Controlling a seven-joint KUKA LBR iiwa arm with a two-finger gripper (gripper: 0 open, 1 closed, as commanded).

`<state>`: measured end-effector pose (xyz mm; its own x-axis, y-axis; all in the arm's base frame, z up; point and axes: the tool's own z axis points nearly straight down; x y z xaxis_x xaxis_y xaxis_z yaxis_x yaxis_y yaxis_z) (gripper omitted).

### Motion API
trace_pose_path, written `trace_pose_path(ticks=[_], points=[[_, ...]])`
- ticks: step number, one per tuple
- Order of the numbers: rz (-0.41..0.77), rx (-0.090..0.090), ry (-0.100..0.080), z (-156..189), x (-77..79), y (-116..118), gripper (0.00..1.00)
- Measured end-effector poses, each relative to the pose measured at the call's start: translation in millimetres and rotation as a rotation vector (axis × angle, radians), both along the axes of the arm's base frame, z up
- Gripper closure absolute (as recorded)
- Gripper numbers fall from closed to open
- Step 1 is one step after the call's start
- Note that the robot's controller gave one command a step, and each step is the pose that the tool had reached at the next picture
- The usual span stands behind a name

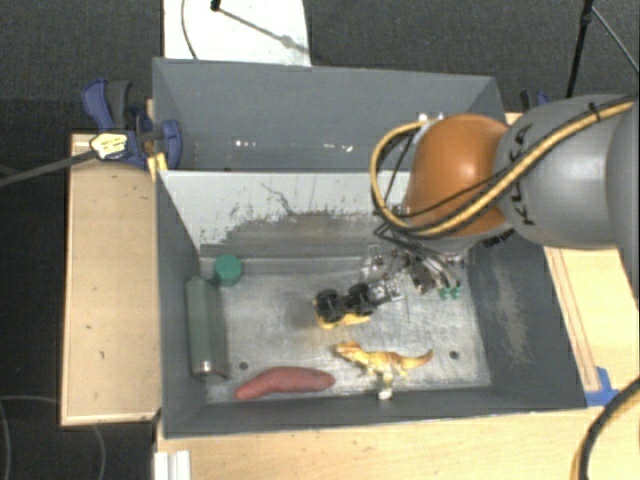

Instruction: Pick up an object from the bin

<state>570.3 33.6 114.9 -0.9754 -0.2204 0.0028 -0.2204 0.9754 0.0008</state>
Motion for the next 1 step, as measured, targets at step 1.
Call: trace_pose_path(ticks=[1], points=[[0.011,0.000,-0.006,109.6,-20.3,-7.7,1.00]])
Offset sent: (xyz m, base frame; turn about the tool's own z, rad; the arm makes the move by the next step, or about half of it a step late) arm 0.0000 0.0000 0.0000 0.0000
